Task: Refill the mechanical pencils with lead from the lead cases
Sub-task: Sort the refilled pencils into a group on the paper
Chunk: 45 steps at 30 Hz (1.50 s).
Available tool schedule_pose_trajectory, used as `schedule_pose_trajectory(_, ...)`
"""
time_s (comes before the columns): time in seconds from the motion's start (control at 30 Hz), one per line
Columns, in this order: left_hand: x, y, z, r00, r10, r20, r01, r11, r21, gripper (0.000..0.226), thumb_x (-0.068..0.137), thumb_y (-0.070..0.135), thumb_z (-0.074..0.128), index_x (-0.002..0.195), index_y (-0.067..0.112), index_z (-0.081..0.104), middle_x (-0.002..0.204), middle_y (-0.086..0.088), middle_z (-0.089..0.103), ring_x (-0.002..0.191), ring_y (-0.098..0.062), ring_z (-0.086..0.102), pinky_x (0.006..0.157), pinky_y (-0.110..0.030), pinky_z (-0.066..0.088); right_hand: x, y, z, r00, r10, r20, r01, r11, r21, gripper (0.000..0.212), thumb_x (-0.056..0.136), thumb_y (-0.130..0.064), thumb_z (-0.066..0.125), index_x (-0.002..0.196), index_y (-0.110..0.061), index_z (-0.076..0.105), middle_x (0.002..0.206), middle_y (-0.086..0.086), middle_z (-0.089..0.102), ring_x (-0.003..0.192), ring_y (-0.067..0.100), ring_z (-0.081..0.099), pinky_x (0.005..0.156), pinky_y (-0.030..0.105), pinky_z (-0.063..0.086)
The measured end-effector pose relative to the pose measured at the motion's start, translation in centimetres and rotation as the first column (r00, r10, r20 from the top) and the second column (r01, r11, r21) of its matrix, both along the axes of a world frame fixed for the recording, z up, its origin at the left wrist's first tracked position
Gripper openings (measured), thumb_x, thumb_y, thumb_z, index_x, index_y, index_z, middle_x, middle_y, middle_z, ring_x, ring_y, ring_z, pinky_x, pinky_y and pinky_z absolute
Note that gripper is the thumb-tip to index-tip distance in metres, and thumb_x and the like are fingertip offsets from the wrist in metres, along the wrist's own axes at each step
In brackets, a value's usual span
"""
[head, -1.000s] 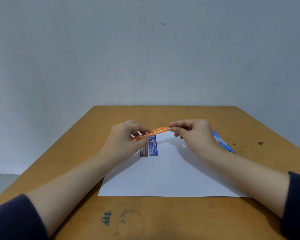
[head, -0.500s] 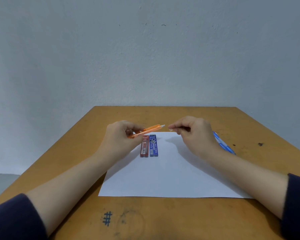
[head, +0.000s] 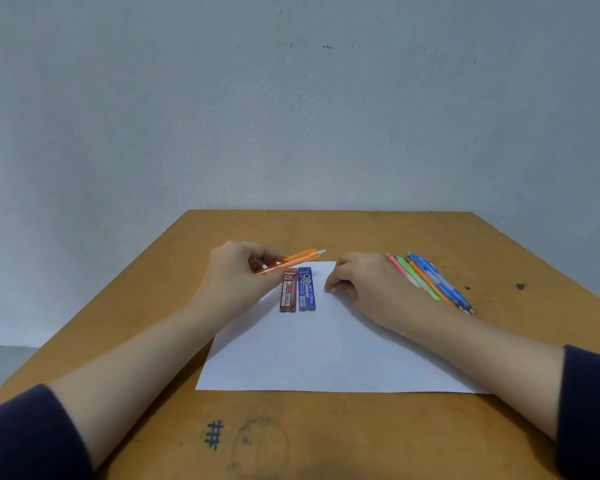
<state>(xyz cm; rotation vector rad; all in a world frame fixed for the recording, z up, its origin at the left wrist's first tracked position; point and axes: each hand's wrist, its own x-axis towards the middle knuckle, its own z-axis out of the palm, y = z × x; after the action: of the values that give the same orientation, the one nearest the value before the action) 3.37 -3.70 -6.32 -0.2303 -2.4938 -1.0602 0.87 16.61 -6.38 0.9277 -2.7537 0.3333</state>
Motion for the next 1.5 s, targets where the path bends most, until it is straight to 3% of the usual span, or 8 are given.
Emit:
schedule_pose_trajectory(0.13,0.0,-0.1,0.0,1.0,0.0,0.009,0.0,1.0,0.007,0.018,0.083,0.024,0.07,0.1,0.021,0.074,0.077,0.02,0.059,0.078,-0.005,0.057,0.058,-0.014,0.041,0.2,-0.2,-0.2,1.0,-0.013,0.001,0.013,1.0,0.011,0.028,0.093,-0.003,0.051,0.109,-0.017,0.07,0.11,0.003,0.063,0.1,0.016,0.057,0.082,0.021,0.041)
schedule_pose_trajectory(0.23,0.1,-0.1,0.0,1.0,-0.006,0.026,0.006,1.0,0.01,0.017,0.082,0.026,0.071,0.099,0.023,0.073,0.078,0.019,0.06,0.079,-0.006,0.057,0.057,-0.015,0.042,0.4,-0.2,0.1,0.999,-0.037,0.022,0.037,0.999,-0.032,0.029,0.094,-0.003,0.05,0.112,-0.016,0.067,0.111,0.003,0.064,0.096,0.013,0.057,0.076,0.011,0.035)
schedule_pose_trajectory(0.4,0.2,-0.1,0.1,0.999,-0.011,0.032,0.01,0.999,0.034,0.01,0.081,0.026,0.071,0.089,0.031,0.07,0.077,0.016,0.063,0.08,-0.012,0.06,0.06,-0.021,0.047,0.9,0.3,0.5,1.0,-0.022,0.015,0.025,0.977,-0.212,0.024,0.087,-0.011,0.063,0.109,-0.018,0.068,0.086,-0.009,0.061,0.069,0.004,0.05,0.063,0.005,0.036)
schedule_pose_trajectory(0.6,0.4,0.0,0.2,0.999,-0.041,0.032,0.04,0.998,0.045,0.011,0.079,0.028,0.071,0.09,0.031,0.072,0.076,0.014,0.065,0.076,-0.01,0.059,0.061,-0.023,0.047,0.1,0.6,0.2,0.982,-0.121,-0.143,0.042,0.885,-0.463,0.018,0.083,-0.004,0.065,0.097,-0.012,0.073,0.073,-0.007,0.06,0.062,-0.004,0.049,0.064,0.004,0.036)
schedule_pose_trajectory(0.73,0.3,0.0,0.1,0.997,-0.073,0.01,0.073,0.996,0.051,0.011,0.08,0.025,0.074,0.09,0.027,0.075,0.072,0.015,0.063,0.065,-0.005,0.053,0.052,-0.012,0.038,-0.2,0.5,0.1,0.979,-0.134,-0.154,0.045,0.878,-0.477,0.015,0.084,-0.006,0.067,0.097,-0.01,0.074,0.075,-0.003,0.061,0.063,-0.005,0.047,0.067,0.003,0.035)
schedule_pose_trajectory(1.0,0.3,0.0,-0.1,0.994,-0.108,0.005,0.108,0.994,0.017,0.014,0.08,0.023,0.075,0.094,0.026,0.076,0.075,0.016,0.062,0.068,-0.001,0.054,0.055,-0.009,0.039,-0.1,0.6,0.0,0.982,-0.127,-0.138,0.033,0.842,-0.538,0.011,0.083,-0.003,0.068,0.088,-0.009,0.075,0.081,0.002,0.069,0.064,0.004,0.051,0.065,0.006,0.038)
schedule_pose_trajectory(1.3,0.1,-0.2,-0.2,0.995,-0.094,0.013,0.094,0.996,0.001,0.013,0.081,0.023,0.074,0.092,0.029,0.075,0.075,0.015,0.064,0.068,-0.005,0.055,0.054,-0.011,0.039,-0.6,0.9,0.2,0.975,-0.188,-0.115,0.113,0.874,-0.473,0.011,0.088,-0.005,0.061,0.087,-0.008,0.071,0.079,-0.006,0.059,0.064,-0.009,0.043,0.063,0.003,0.033)
schedule_pose_trajectory(1.5,0.0,-0.2,-0.2,0.998,-0.061,-0.006,0.061,0.998,0.022,0.014,0.079,0.018,0.073,0.092,0.025,0.076,0.071,0.014,0.062,0.064,-0.005,0.051,0.053,-0.01,0.037,-0.8,1.5,0.2,0.973,-0.223,0.052,0.227,0.905,-0.359,0.015,0.09,-0.006,0.058,0.089,-0.011,0.072,0.089,-0.001,0.068,0.076,0.007,0.053,0.07,0.021,0.042)
